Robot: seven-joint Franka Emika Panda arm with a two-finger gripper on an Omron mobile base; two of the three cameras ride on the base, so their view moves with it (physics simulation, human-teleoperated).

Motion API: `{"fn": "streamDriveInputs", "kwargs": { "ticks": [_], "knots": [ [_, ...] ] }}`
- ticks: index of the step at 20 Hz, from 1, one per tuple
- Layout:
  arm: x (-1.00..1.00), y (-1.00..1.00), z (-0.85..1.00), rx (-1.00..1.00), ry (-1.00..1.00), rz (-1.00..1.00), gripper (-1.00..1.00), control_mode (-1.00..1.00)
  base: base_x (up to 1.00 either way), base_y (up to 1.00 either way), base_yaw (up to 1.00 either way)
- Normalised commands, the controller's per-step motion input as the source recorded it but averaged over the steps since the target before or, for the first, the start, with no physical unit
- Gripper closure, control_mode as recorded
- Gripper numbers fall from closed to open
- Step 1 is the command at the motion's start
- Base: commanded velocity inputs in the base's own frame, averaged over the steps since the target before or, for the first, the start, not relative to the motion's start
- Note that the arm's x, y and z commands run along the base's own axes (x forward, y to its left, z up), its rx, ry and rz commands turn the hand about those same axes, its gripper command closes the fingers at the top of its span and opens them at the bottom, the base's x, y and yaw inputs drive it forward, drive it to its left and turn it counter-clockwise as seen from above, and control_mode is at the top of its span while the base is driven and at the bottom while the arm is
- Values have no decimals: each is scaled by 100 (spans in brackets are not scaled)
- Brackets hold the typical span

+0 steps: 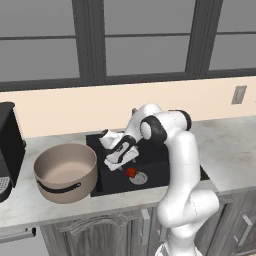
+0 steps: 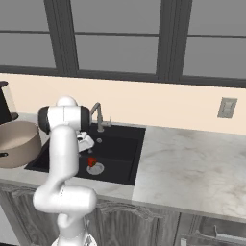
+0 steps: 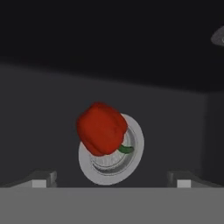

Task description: Dump the bell pepper from the pot into the sink. Then turn on the water and wash the bell pepper. Then turn off the water and put the bell pepper back in the pot.

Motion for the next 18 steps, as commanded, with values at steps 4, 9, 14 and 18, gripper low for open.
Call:
{"fn": "streamDriveInputs", "kwargs": {
  "ticks": [4,9,14,18],
  "knots": [
    [19,-10,-30,-4,6,0,-100,-100,0,0,0],
    [21,-9,-25,-5,3,0,-100,-100,0,0,0],
    [7,-2,-21,-2,3,0,-100,-100,0,0,0],
    [0,-3,-18,-2,4,0,-100,-100,0,0,0]
  ]
}}
